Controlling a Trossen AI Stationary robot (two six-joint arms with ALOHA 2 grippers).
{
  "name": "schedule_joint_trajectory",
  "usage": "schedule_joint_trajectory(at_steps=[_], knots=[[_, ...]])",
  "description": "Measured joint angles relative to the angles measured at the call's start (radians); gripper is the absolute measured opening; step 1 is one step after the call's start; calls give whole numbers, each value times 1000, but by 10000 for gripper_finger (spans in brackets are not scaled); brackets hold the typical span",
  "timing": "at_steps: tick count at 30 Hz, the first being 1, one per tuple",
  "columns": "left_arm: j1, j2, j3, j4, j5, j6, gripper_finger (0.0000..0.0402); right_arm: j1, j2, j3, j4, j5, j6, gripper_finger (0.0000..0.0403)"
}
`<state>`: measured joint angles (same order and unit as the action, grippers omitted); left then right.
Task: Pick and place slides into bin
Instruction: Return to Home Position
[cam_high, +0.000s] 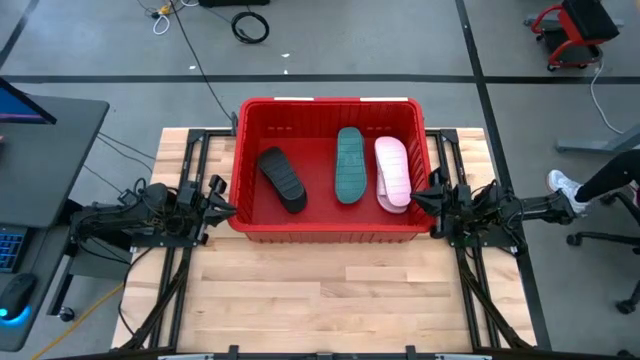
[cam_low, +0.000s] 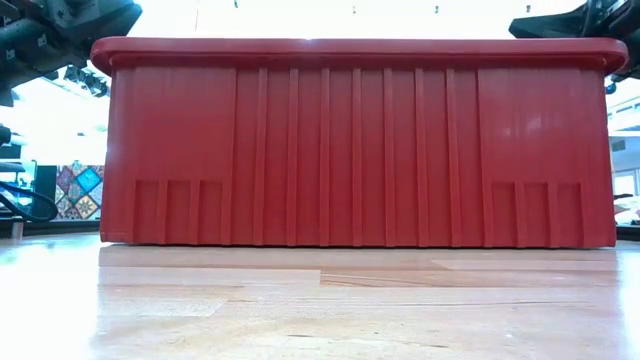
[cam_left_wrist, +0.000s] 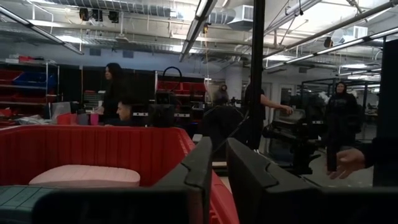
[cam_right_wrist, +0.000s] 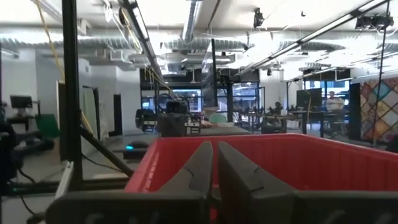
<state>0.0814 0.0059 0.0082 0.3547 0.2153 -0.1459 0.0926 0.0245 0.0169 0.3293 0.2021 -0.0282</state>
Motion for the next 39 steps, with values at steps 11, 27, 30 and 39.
schedule_joint_trajectory(at_steps=[11, 27, 30, 39], knots=[[0, 0, 0, 0, 0, 0, 56, 0, 2, 45, -9, 6, -16, 30], [0, 0, 0, 0, 0, 0, 49, 0, 1, 50, -1, 6, -18, 30], [0, 0, 0, 0, 0, 0, 54, 0, 1, 50, -1, 6, -18, 30], [0, 0, 0, 0, 0, 0, 56, 0, 1, 51, 0, 6, -18, 30]])
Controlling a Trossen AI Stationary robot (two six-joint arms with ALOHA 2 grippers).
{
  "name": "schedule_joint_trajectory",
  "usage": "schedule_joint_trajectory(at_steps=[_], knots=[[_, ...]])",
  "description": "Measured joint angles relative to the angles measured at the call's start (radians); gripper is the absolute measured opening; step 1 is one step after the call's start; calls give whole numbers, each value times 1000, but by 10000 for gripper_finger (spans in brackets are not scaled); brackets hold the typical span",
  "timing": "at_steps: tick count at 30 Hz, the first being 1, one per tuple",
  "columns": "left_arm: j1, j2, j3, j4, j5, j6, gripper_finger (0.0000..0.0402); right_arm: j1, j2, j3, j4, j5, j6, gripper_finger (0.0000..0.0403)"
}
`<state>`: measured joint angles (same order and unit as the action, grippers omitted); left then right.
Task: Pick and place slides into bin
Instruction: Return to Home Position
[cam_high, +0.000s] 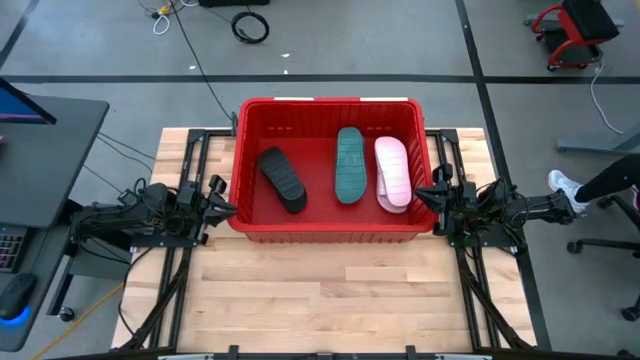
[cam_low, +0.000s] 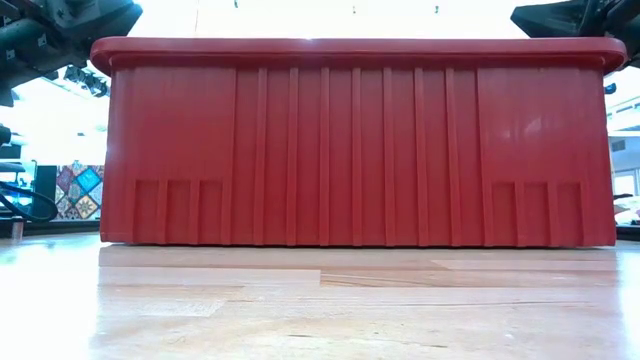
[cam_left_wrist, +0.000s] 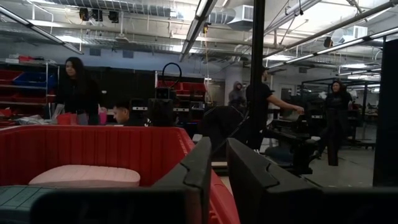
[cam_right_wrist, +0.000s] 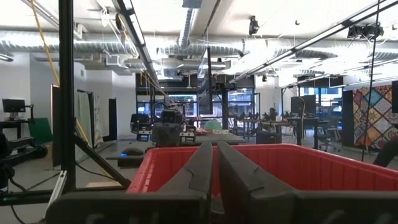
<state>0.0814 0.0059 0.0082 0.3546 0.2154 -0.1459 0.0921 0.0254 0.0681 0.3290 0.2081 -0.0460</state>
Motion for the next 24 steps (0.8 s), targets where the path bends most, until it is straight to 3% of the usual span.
schedule_joint_trajectory(at_steps=[24], knots=[[0, 0, 0, 0, 0, 0, 52, 0, 0, 0, 0, 0, 0, 30]])
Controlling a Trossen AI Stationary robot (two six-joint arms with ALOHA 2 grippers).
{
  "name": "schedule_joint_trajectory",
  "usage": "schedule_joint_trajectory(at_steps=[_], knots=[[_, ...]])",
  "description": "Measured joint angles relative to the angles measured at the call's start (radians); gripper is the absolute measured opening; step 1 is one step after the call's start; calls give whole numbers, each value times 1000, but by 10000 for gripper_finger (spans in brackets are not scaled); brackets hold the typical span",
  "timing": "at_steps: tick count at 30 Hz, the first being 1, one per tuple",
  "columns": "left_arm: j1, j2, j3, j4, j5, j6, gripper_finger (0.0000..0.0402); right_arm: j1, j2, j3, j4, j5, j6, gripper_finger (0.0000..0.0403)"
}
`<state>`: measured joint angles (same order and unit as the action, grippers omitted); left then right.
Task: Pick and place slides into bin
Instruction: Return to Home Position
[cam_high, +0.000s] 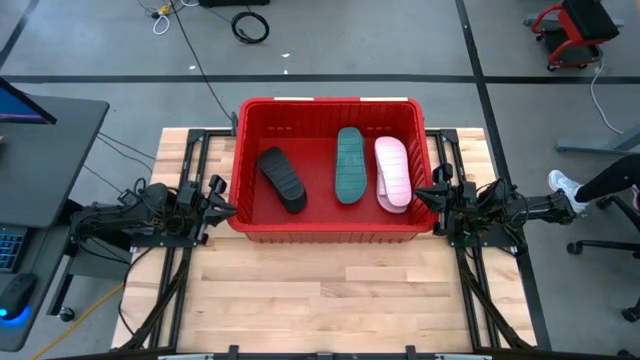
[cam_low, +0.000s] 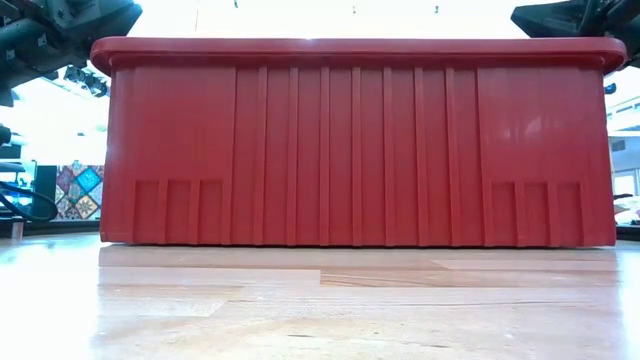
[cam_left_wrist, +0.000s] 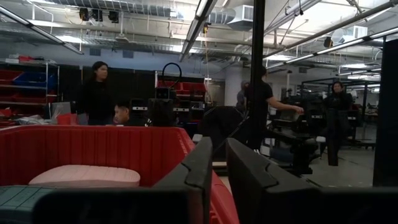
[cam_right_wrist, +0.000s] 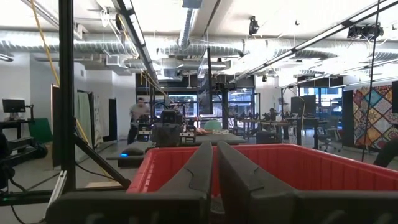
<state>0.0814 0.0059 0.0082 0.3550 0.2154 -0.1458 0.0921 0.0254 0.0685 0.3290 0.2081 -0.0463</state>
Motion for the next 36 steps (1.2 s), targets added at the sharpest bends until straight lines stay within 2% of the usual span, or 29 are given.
schedule_joint_trajectory(at_steps=[16, 27, 36], knots=[[0, 0, 0, 0, 0, 0, 59, 0, 0, 0, 0, 0, 0, 30], [0, 0, 0, 0, 0, 0, 49, 0, 0, 0, 0, 0, 0, 30], [0, 0, 0, 0, 0, 0, 59, 0, 0, 0, 0, 0, 0, 30]])
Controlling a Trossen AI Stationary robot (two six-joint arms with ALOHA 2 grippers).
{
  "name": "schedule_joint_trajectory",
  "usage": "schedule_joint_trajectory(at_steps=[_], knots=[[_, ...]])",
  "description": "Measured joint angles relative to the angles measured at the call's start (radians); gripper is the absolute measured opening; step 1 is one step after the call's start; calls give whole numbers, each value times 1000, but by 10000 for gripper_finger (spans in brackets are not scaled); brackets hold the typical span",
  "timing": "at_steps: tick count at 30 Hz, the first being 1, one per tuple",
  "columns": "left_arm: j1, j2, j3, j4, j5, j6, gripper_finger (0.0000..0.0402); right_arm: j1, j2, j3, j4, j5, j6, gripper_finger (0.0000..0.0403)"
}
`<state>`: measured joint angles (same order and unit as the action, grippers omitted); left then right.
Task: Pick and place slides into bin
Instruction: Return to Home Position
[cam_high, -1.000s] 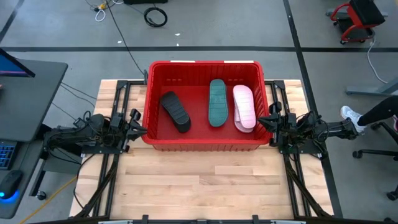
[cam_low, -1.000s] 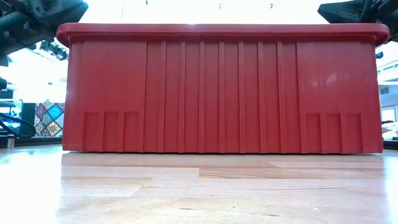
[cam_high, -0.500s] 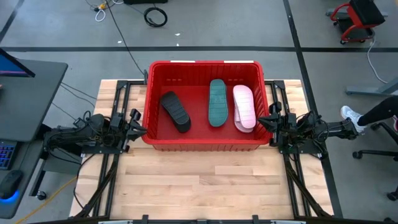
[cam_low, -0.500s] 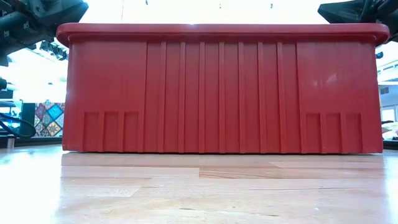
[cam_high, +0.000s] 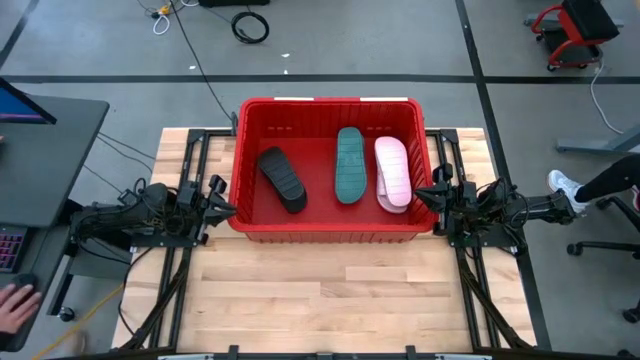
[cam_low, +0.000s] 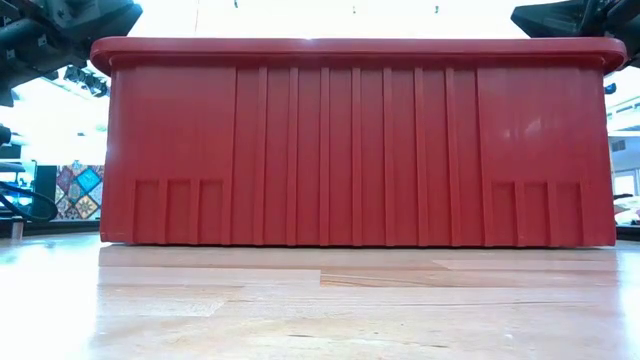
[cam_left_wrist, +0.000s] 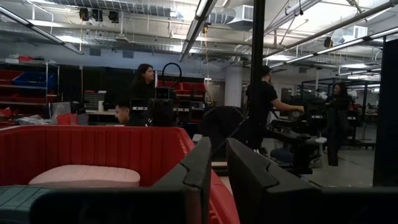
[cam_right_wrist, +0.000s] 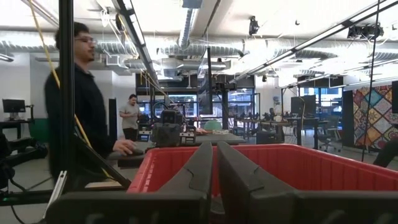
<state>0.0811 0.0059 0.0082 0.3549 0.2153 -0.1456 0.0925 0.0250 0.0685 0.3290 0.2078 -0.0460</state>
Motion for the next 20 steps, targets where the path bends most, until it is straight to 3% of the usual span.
schedule_joint_trajectory(at_steps=[20], knots=[[0, 0, 0, 0, 0, 0, 63, 0, 0, 0, 0, 0, 0, 30]])
